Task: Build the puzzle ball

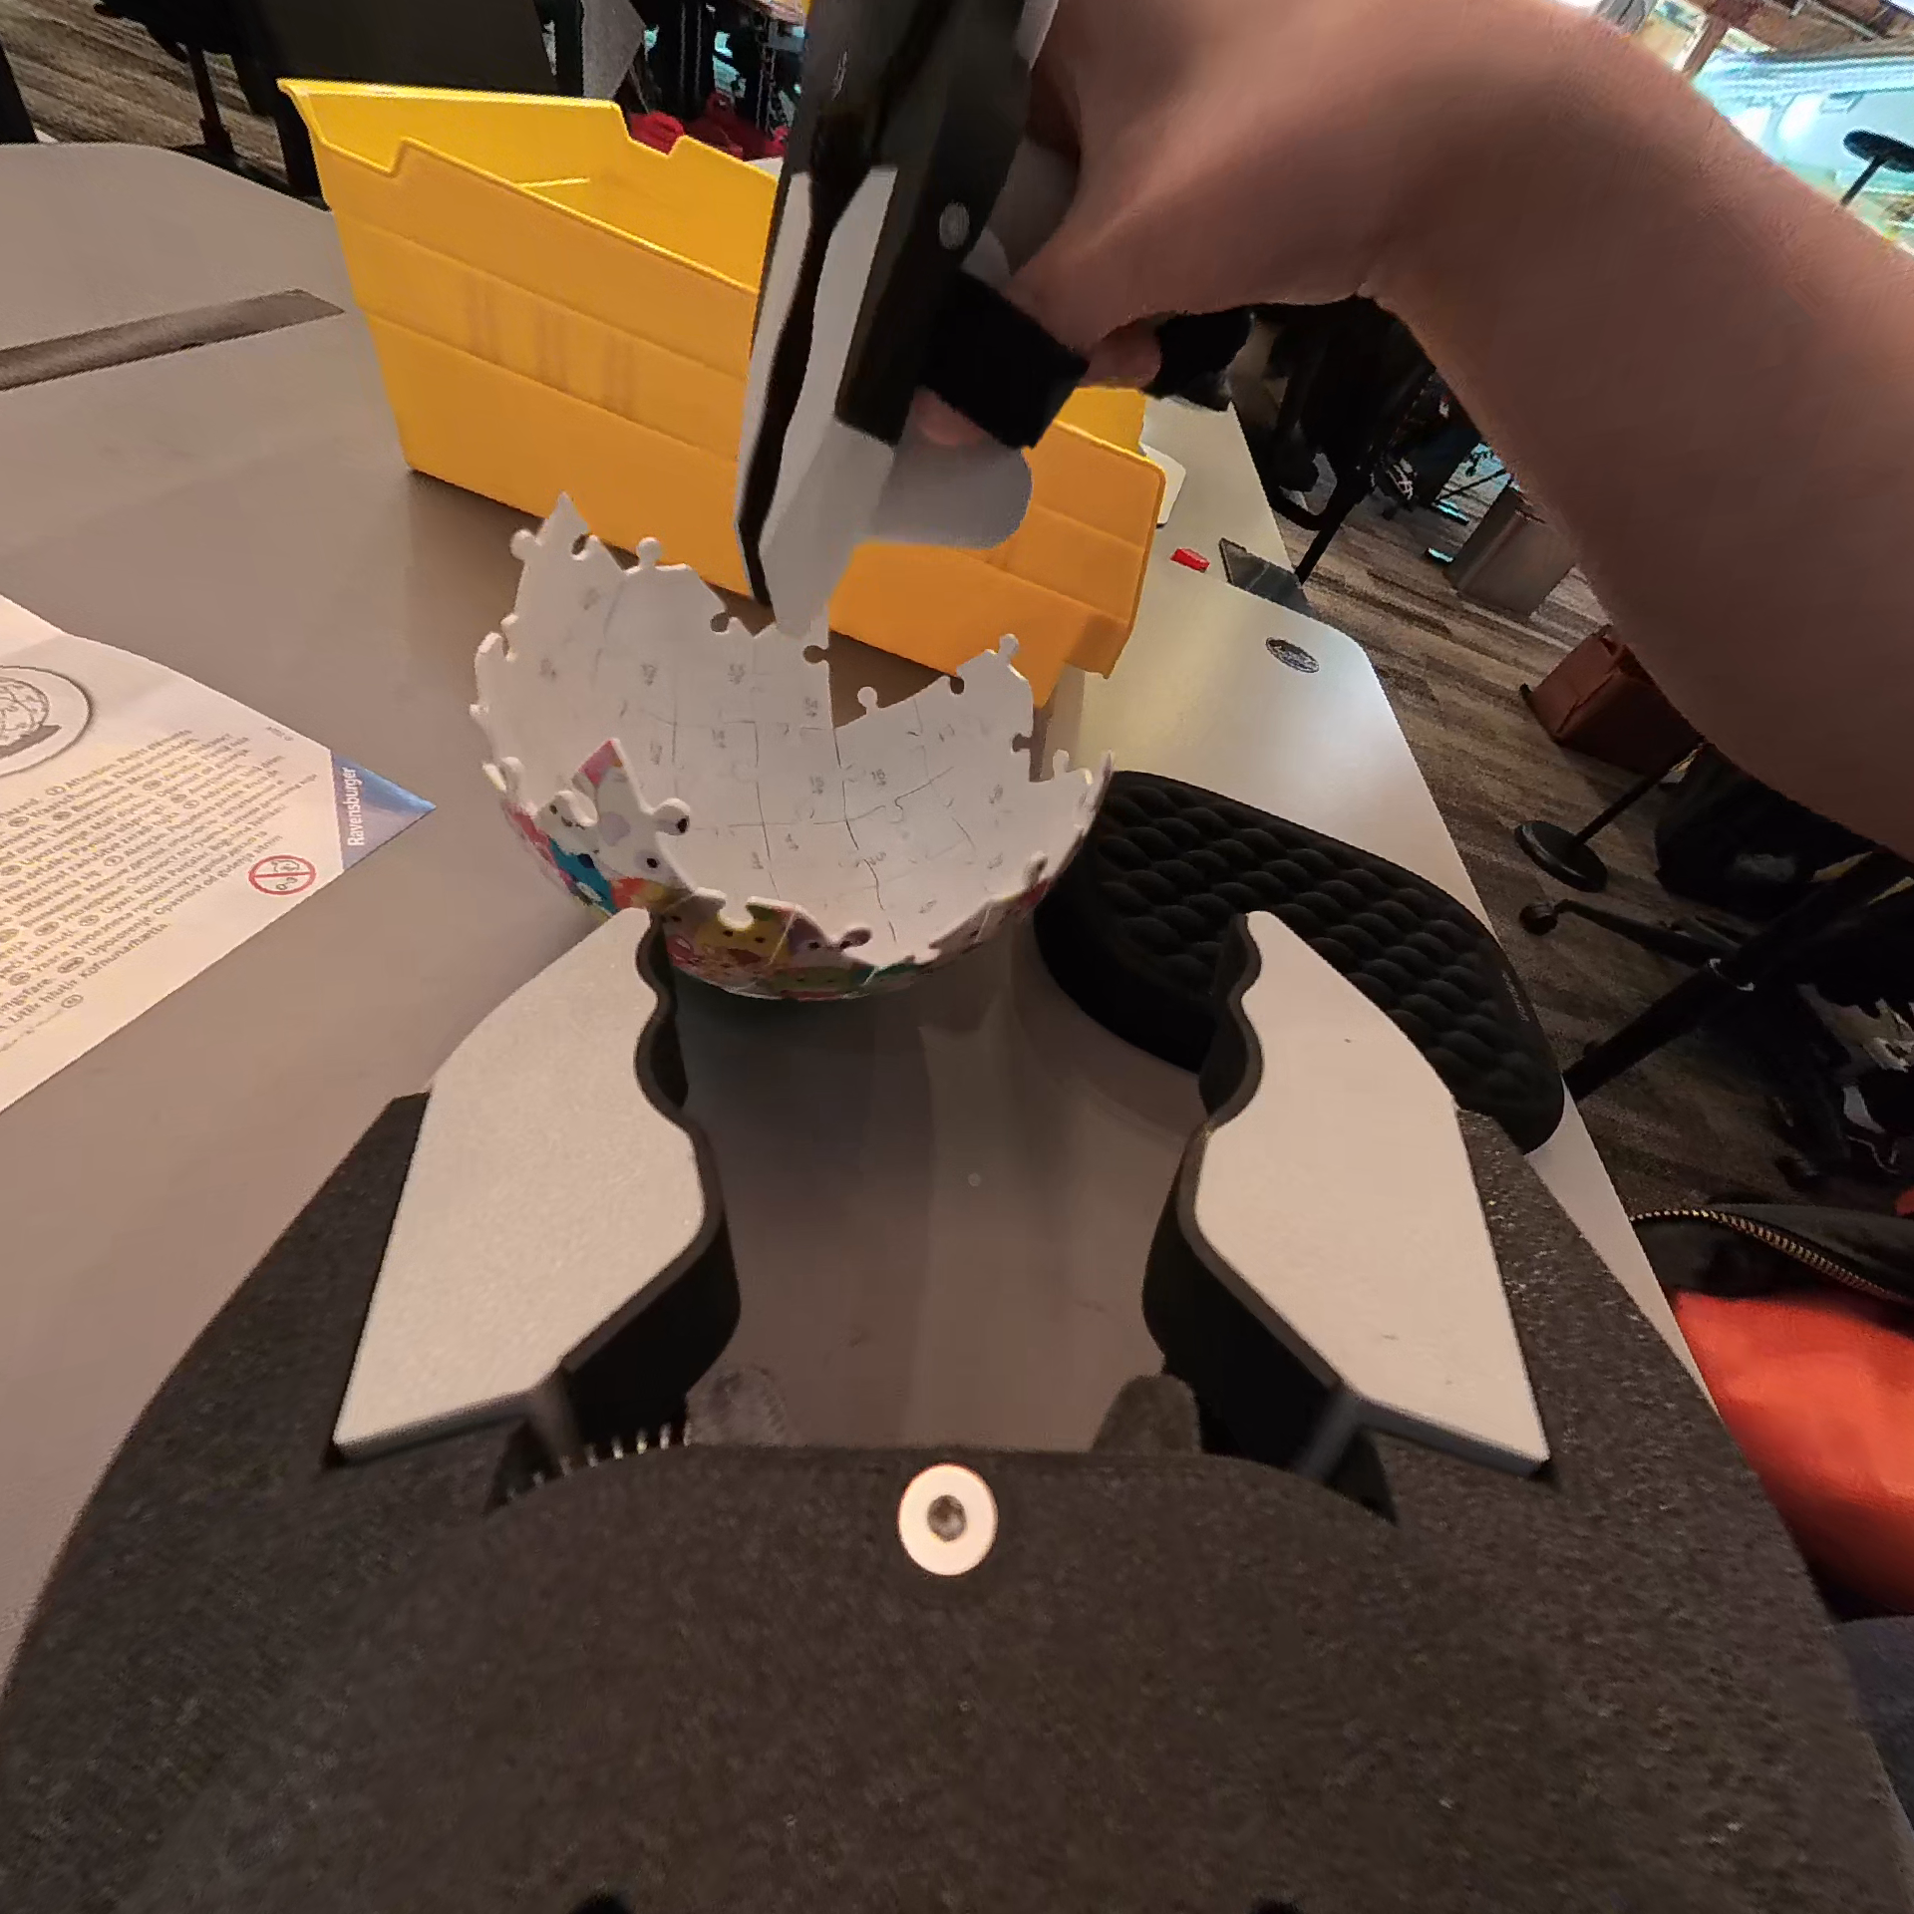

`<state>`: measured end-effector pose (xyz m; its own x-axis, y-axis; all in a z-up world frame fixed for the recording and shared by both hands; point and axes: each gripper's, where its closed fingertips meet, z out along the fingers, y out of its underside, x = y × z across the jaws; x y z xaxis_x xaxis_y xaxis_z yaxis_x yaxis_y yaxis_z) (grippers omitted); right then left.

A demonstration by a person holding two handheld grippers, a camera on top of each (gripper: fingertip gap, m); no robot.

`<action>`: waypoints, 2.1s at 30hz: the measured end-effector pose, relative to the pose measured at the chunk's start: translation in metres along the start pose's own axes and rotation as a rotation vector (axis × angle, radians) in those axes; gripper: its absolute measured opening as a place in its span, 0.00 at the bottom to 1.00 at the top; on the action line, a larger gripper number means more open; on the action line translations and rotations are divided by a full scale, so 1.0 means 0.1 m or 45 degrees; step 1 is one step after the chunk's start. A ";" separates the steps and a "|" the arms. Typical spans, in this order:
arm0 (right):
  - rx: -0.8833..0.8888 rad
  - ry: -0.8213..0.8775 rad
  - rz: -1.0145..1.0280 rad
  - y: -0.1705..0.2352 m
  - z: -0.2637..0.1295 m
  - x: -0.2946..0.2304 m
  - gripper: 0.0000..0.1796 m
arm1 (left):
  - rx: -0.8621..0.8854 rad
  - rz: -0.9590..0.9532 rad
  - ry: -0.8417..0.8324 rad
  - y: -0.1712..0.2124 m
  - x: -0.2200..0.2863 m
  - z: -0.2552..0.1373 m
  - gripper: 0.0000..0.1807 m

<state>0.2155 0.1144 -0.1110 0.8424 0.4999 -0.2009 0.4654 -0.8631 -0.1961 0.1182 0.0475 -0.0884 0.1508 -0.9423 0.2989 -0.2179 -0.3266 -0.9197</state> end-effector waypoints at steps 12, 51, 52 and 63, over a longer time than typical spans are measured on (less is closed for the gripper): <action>-0.117 -0.007 -0.069 0.00 0.21 0.05 0.08 | 0.002 -0.004 0.010 0.00 0.01 0.00 0.53; -0.057 -0.263 0.268 0.22 0.33 -0.09 0.04 | 0.003 0.009 0.009 0.00 0.02 0.01 0.52; -0.063 -0.266 0.272 0.23 0.32 -0.09 0.04 | 0.003 0.009 0.008 0.00 0.02 0.01 0.52; -0.038 -0.176 0.242 0.21 0.28 -0.03 0.03 | 0.001 0.024 0.004 0.00 0.04 0.01 0.52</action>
<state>0.2152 0.0968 -0.1414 0.8714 0.3312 -0.3619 0.3112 -0.9435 -0.1143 0.1200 0.0441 -0.0878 0.1435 -0.9485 0.2824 -0.2199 -0.3088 -0.9254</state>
